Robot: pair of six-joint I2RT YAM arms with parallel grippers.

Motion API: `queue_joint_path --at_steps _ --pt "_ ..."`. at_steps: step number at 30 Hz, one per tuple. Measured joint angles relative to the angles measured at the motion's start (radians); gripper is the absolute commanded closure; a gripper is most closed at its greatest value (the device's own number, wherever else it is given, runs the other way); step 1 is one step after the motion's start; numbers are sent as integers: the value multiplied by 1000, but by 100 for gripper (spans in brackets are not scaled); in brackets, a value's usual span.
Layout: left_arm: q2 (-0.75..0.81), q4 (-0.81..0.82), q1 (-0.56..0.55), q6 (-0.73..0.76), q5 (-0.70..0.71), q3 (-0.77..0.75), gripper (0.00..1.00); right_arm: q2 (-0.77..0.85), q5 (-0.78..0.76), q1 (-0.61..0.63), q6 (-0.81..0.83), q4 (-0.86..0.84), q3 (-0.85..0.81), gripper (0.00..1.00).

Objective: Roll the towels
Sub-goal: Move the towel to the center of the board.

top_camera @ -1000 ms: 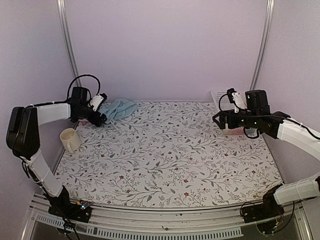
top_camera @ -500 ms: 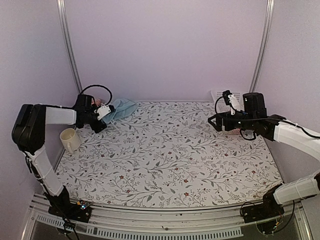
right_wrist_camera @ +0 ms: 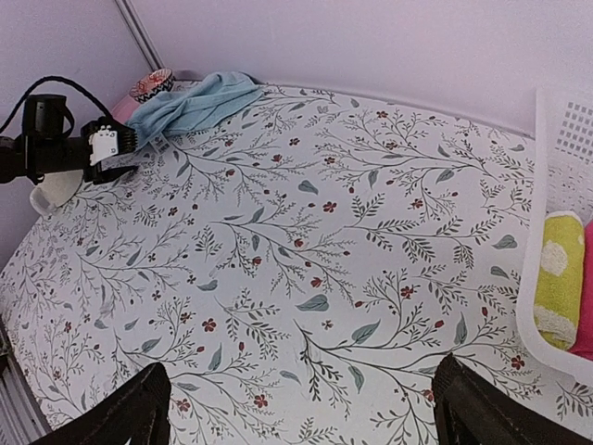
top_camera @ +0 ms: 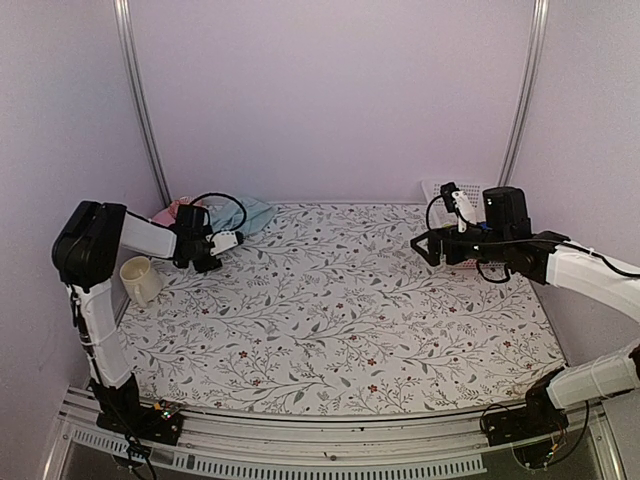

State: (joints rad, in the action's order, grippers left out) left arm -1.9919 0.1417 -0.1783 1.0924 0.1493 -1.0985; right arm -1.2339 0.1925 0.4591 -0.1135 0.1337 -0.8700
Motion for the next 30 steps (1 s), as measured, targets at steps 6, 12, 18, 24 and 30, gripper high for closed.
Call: queue_joint_path --at_steps 6,12,18,24,30 --pt "-54 41 -13 13 55 -50 76 0 5 11 -3 0 0 1" --pt "-69 48 -16 21 82 -66 100 -17 9 19 0 -1 0 1" --pt "-9 -100 -32 -32 5 -88 100 -43 12 94 72 -1 -5 2" --pt "198 -352 -102 -186 -209 -143 100 -107 29 229 183 -15 -43 7" --pt "390 -454 -246 -351 -372 -98 100 -214 37 365 184 -37 -157 8"
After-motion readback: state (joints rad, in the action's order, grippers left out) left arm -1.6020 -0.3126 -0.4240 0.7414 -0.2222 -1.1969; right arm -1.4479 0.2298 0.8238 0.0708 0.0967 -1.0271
